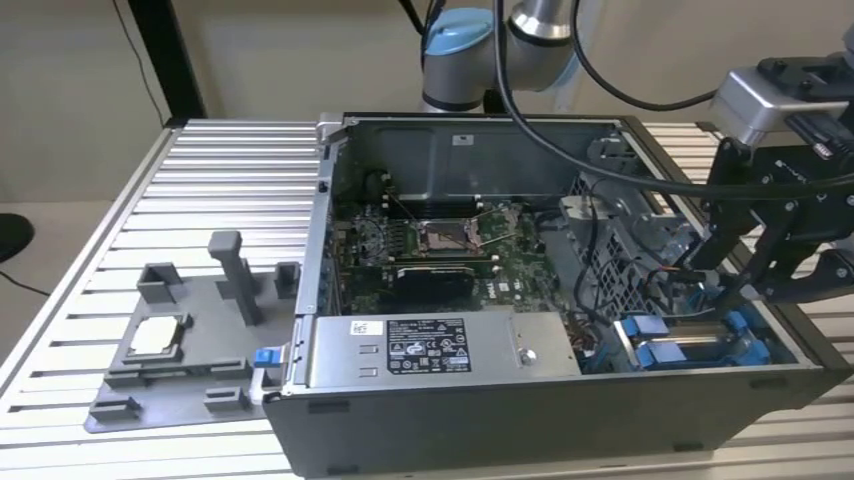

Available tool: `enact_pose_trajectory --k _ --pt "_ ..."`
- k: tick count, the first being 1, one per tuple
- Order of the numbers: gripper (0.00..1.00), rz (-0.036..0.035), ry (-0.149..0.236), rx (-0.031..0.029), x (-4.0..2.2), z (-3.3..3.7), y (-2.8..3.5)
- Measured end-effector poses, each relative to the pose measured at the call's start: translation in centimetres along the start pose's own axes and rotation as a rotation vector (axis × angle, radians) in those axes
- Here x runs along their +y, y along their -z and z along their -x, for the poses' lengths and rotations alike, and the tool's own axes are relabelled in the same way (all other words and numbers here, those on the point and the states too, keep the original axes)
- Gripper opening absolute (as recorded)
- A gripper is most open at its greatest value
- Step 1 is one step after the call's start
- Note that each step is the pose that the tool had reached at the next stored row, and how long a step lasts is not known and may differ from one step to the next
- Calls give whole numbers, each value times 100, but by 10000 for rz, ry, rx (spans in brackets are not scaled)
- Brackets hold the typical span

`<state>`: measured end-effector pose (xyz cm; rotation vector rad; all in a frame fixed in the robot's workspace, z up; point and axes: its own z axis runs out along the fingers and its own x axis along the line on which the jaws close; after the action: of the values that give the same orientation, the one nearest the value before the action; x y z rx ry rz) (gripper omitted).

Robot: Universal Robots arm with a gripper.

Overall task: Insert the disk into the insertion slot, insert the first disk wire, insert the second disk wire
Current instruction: 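Insert the first disk wire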

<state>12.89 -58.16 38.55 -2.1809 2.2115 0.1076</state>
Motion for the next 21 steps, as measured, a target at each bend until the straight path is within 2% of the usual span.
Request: enact_pose_trajectory --k 1,2,3,5,12,14,16,21 --pt "100 2 7 -153 -13 1 0" --pt "100 4 11 -280 -23 0 -2" --pt "100 6 14 -378 -30 0 -7" --pt "100 6 8 -429 -42 -2 -38" --pt "100 -25 -327 -494 -50 0 -136" --pt "100 -27 -372 -570 -50 8 -142" --pt "100 -27 -403 -675 -50 19 -148" --pt "100 -26 -467 -896 -50 50 -178"
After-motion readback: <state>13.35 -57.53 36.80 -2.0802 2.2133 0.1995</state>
